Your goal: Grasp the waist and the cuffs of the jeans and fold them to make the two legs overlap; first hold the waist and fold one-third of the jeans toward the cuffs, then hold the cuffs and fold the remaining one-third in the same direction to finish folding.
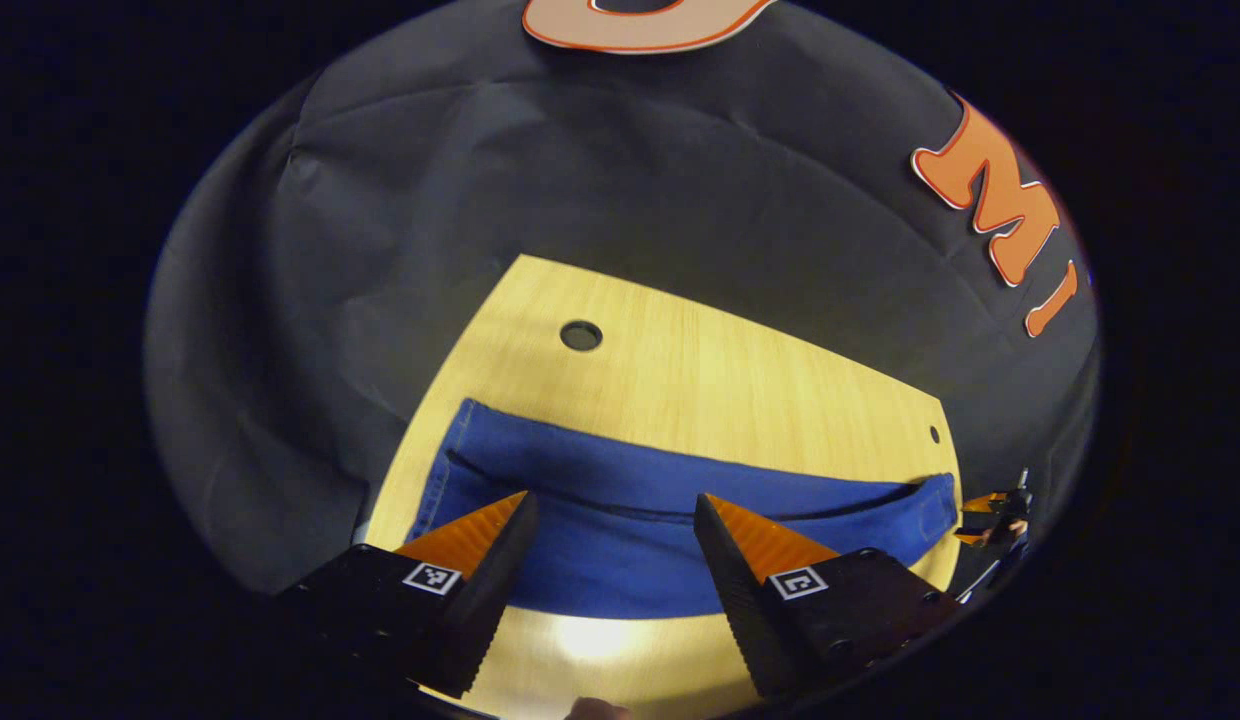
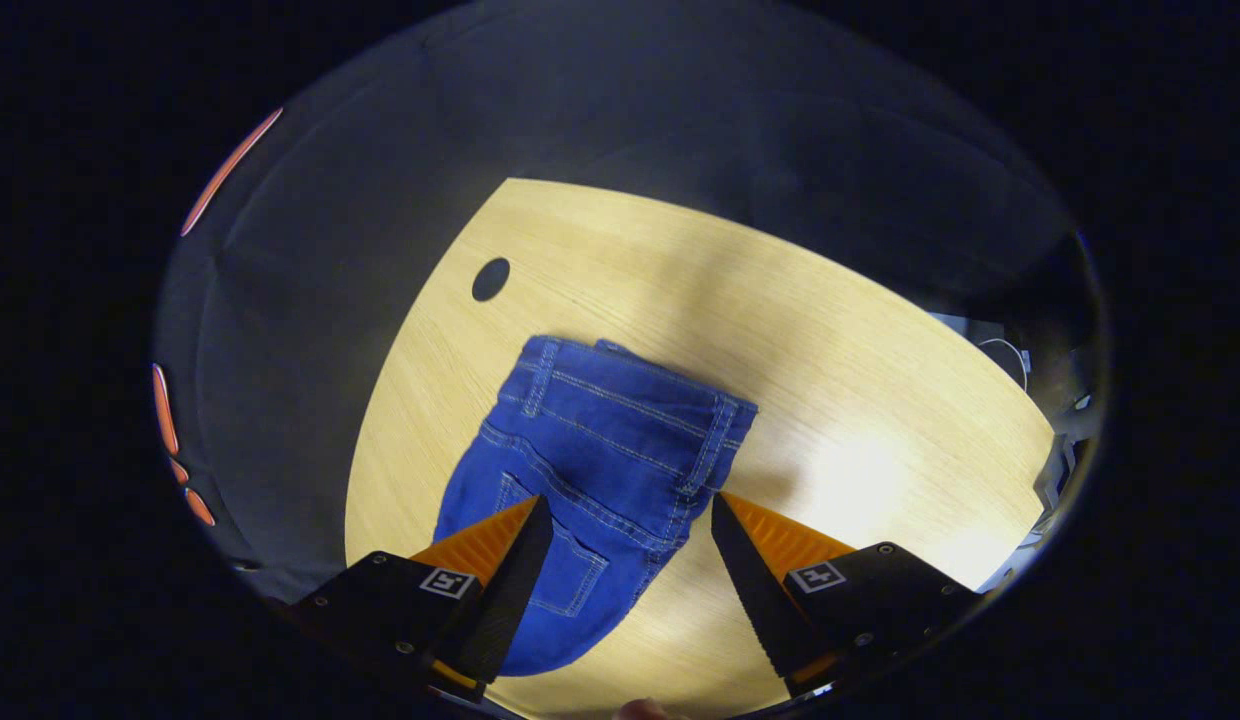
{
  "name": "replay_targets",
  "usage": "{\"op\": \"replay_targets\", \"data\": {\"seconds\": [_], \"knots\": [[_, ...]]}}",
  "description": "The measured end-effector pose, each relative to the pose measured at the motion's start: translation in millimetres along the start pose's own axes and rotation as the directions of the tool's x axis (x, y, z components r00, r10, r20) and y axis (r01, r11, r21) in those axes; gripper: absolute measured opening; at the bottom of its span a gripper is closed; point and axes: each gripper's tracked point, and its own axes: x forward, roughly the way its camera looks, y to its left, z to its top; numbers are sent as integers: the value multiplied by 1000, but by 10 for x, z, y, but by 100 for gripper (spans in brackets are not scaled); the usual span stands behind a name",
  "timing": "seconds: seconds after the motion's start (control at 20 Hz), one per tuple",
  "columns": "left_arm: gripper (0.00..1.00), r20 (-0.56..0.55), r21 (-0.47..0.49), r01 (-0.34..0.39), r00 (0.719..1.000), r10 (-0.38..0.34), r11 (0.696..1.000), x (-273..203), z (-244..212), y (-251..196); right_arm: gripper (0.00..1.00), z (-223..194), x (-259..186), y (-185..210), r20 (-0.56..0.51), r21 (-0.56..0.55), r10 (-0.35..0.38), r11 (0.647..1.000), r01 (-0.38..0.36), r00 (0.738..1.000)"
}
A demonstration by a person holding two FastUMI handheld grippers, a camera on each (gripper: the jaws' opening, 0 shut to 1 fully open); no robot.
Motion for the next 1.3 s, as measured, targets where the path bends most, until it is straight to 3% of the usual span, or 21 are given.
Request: {"op": "replay_targets", "data": {"seconds": [0.05, 0.2, 0.35, 0.5, 0.6, 0.75, 0.85, 1.0, 1.1, 1.15, 1.2, 1.3], "knots": [[100, -39, -6, 8, 999, -9, 1000, -57, -117, -68, 98, -24, 49, -7, -12, -16, -6, 1000, 6, 1000], [98, -101, 41, -14, 995, 18, 999, -119, -281, -69, 98, -103, 152, -17, -46, -34, -20, 999, 19, 999], [98, -192, 31, -6, 981, 11, 1000, -226, -511, -158, 98, -147, 259, -63, -65, -54, -47, 998, 43, 997], [99, -268, 103, -51, 960, 77, 993, -301, -761, -60, 98, -87, 291, -23, -62, -44, -27, 999, 24, 998], [99, -275, 132, -65, 956, 99, 989, -279, -837, -33, 97, -67, 283, -12, -62, -30, -21, 999, 19, 998], [98, -256, 103, -55, 963, 80, 993, -325, -853, -163, 94, -38, 297, -28, -54, -45, -29, 999, 27, 998], [99, -231, 96, -44, 971, 65, 994, -369, -859, -295, 84, -26, 326, -74, -31, -73, -31, 997, 29, 999], [99, -208, 94, -33, 977, 52, 995, -431, -975, -379, 41, -60, 310, -17, -22, -15, 67, 998, -67, 997], [99, -163, 109, -44, 985, 61, 993, -447, -983, -399, 24, -73, 277, 2, -26, 4, 115, 993, -115, 993], [99, -122, 124, -62, 990, 78, 990, -447, -926, -383, 24, -61, 228, -8, -9, 3, 125, 992, -125, 992], [99, -71, 144, -80, 993, 91, 986, -461, -835, -361, 13, -22, 175, 25, 17, 27, 137, 990, -137, 990], [99, 55, 180, -127, 991, 118, 975, -552, -630, -398, 13, -27, 130, 123, 48, 26, 161, 986, -163, 986]]}}
